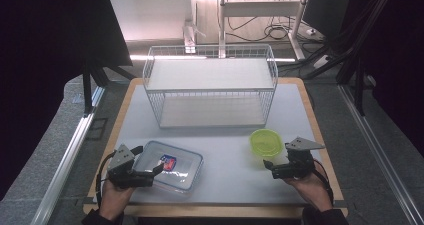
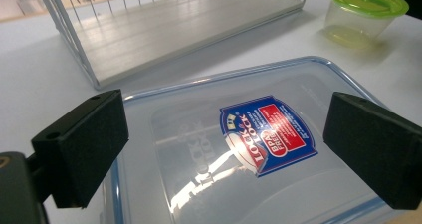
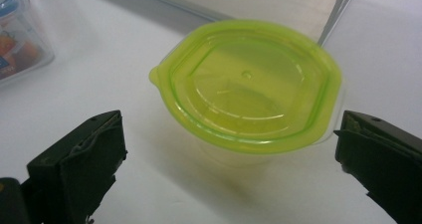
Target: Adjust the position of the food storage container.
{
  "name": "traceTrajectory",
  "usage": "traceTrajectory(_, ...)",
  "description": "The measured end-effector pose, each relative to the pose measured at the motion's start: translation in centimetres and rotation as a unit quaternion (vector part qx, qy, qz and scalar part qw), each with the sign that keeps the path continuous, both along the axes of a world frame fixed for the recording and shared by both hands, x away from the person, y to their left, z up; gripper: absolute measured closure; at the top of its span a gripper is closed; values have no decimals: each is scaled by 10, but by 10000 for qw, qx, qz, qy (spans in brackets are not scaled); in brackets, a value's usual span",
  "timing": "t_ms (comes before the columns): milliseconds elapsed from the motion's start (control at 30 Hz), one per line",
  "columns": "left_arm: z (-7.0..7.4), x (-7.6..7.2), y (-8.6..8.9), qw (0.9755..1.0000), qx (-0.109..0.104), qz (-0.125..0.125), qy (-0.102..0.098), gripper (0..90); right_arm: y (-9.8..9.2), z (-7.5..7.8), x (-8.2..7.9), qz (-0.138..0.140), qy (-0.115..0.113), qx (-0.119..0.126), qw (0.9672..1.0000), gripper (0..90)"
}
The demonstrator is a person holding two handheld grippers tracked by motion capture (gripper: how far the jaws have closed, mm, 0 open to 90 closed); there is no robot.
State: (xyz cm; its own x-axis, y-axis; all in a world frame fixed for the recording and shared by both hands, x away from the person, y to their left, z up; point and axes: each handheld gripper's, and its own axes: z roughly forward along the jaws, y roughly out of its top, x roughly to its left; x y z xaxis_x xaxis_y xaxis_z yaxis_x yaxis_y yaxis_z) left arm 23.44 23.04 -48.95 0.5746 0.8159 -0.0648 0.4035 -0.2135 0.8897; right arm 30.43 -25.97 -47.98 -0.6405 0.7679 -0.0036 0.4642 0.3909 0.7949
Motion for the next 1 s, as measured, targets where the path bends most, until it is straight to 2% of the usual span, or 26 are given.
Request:
traceTrajectory(67, -1, 0, -1, 10000, 40, -33, -47, 52, 0, -1, 1, -20, 62, 6, 10000, 0)
traceTrajectory(133, -2, 0, -2, 9996, -20, -227, -135, 69, 1, -1, 1, -127, 141, 28, 9998, 6)
traceTrajectory(233, -2, 0, -3, 9995, 34, -269, -173, 76, 0, 2, 1, -247, 168, 110, 9995, 46)
traceTrajectory(300, -2, -1, -5, 9991, 170, -307, -248, 78, 0, 3, 1, -276, 188, 155, 9993, 67)
traceTrajectory(433, -1, -1, -6, 9989, 190, -317, -291, 99, -1, 3, 1, -264, 253, 250, 9990, 115)
traceTrajectory(467, 0, -1, -6, 9991, 105, -331, -225, 101, -1, 3, 1, -250, 253, 248, 9991, 132)
traceTrajectory(500, 0, -1, -6, 9991, 105, -331, -225, 102, 0, 3, 1, -239, 234, 221, 9992, 144)
traceTrajectory(533, 1, -1, -4, 9993, -60, -354, -122, 108, 0, 4, 1, -234, 209, 206, 9993, 158)
traceTrajectory(633, 3, -2, -2, 9992, -142, -363, -94, 114, 1, 6, 0, -225, 178, 186, 9994, 204)
traceTrajectory(767, 3, -4, -4, 9991, -97, -362, -190, 109, 4, 8, 1, -87, 176, 205, 9996, 308)
traceTrajectory(867, 3, -4, -6, 9991, 17, -341, -233, 104, 8, 9, 1, 81, 171, 170, 9997, 390)
traceTrajectory(900, 3, -4, -6, 9991, 17, -341, -233, 103, 8, 9, 1, 81, 171, 170, 9997, 390)
traceTrajectory(933, 2, -4, -7, 9992, 71, -330, -235, 101, 11, 10, 2, 168, 123, 142, 9997, 458)
traceTrajectory(1000, 2, -4, -7, 9991, 101, -328, -255, 100, 14, 12, 3, 248, 110, 122, 9996, 520)
